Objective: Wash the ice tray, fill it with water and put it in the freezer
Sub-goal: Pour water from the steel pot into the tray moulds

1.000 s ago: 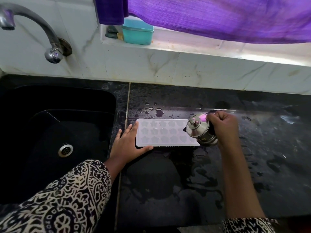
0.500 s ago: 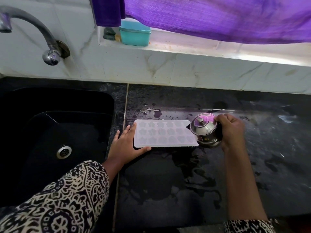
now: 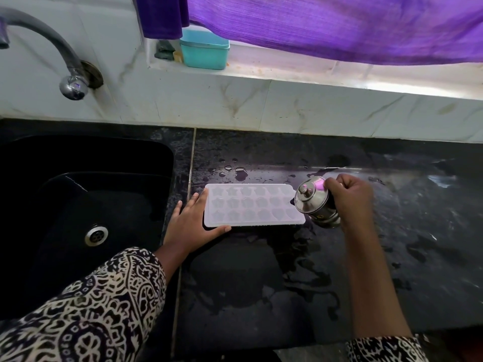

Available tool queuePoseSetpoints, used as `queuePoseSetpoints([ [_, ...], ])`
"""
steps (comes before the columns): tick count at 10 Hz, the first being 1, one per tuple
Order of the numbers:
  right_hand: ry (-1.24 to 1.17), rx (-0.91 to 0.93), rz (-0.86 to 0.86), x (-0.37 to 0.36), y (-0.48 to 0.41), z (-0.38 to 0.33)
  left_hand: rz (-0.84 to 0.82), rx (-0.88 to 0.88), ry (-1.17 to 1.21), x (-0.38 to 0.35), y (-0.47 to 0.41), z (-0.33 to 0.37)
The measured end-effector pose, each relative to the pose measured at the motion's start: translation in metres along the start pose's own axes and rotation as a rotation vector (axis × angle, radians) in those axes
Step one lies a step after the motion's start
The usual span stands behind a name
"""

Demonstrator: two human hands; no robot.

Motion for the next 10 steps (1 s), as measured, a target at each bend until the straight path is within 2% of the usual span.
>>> queuePoseSetpoints([
  [10, 0.051, 0.031, 0.016, 0.007, 0.006, -0.016, 0.007, -0.009, 0.013, -0.001, 0.0, -0.001],
])
Point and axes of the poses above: each hand's wrist, its own y-axis away from the middle knuckle, its own x-axis out of the back of the hand, z = x × y, the point moved 3 cm from there along -y, towards the middle knuckle, and after that the axes turned 11 degrees about -z, right-handed, at the moved point
